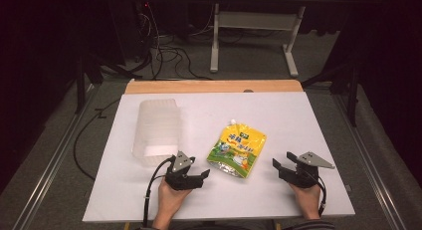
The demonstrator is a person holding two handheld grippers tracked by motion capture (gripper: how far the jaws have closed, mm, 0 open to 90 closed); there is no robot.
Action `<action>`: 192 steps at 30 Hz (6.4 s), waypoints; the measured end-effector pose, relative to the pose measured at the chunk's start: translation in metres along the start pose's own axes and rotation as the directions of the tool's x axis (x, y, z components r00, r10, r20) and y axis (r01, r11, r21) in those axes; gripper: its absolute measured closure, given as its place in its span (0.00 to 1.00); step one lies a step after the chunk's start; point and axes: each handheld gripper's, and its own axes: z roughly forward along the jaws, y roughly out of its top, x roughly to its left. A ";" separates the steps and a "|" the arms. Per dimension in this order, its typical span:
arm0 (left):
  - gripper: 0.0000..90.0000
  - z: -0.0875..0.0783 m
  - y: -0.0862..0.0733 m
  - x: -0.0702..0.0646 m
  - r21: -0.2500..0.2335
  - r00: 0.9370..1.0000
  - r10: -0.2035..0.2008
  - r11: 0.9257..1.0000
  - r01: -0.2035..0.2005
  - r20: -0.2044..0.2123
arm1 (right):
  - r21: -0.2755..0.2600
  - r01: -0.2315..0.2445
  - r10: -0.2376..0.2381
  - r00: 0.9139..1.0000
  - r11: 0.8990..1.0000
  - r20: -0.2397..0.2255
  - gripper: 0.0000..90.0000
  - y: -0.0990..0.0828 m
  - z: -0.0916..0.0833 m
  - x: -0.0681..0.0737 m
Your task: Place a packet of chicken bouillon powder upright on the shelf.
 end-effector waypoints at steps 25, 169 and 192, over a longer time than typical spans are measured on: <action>0.34 0.001 0.001 -0.004 0.013 0.999 0.027 1.000 -0.026 -0.045 | -0.005 0.005 -0.005 1.000 1.000 0.006 0.38 0.000 -0.001 0.001; 0.97 0.056 0.125 -0.009 0.126 0.994 0.030 0.991 -0.043 0.104 | -0.004 0.079 -0.079 0.997 0.997 0.021 0.36 0.000 -0.001 0.009; 1.00 0.012 0.132 -0.007 0.032 0.993 0.068 0.997 -0.071 0.095 | -0.004 0.093 -0.093 0.996 0.996 0.015 0.36 0.000 0.000 0.009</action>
